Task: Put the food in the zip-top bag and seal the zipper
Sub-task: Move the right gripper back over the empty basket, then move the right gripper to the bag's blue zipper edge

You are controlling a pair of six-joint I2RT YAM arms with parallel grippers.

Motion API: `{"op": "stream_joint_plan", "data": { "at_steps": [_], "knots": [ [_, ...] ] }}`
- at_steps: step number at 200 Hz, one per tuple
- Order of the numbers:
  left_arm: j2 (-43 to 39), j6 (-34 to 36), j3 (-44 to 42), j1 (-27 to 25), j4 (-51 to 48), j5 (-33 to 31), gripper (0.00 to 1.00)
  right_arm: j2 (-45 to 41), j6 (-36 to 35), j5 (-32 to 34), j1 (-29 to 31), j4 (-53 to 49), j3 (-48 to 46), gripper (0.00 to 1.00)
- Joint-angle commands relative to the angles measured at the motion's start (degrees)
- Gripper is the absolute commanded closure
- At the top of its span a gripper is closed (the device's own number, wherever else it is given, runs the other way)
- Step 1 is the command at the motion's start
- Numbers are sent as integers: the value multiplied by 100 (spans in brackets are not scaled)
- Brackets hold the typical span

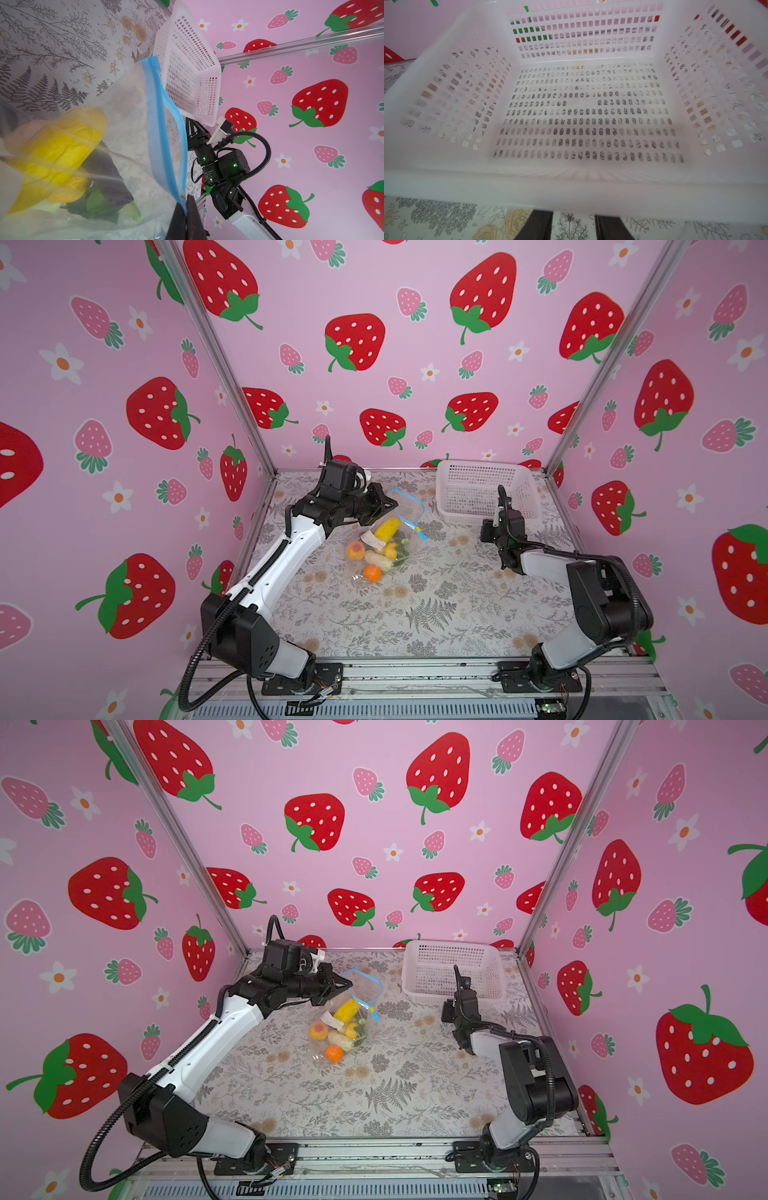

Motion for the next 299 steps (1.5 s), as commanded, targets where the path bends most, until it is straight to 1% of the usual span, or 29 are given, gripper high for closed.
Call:
{"op": "stream_joint_plan", "data": {
  "at_steps": [1, 34, 75, 214, 222, 238, 256, 270, 299],
  "knots": [
    [-95, 42, -6, 40, 74, 61, 100, 119, -106, 28, -119, 147, 250, 64],
    [-73, 48, 30, 45, 71, 54, 100, 229, 13, -62, -268, 95, 434, 64],
    [-41, 35, 35, 41, 98, 88, 100, 402, 210, -352, -463, 71, 648, 64],
    [25, 38, 114, 39, 64, 88, 100, 676, 249, -302, -812, -42, 1046, 62],
    [26, 38, 127, 44, 56, 90, 100, 660, 242, -440, -819, -140, 1086, 62],
    [37, 38, 136, 45, 30, 88, 100, 523, 329, -977, -811, -428, 1170, 62],
    [45, 44, 144, 40, 5, 93, 100, 207, 711, -1822, -787, -751, 1168, 62],
    [53, 42, 162, 43, -13, 79, 100, -39, 984, -2251, -667, -1162, 1275, 61],
    [67, 81, 219, 33, -110, 64, 100, -319, 1291, -2991, -246, -2173, 1928, 58]
  ]
}}
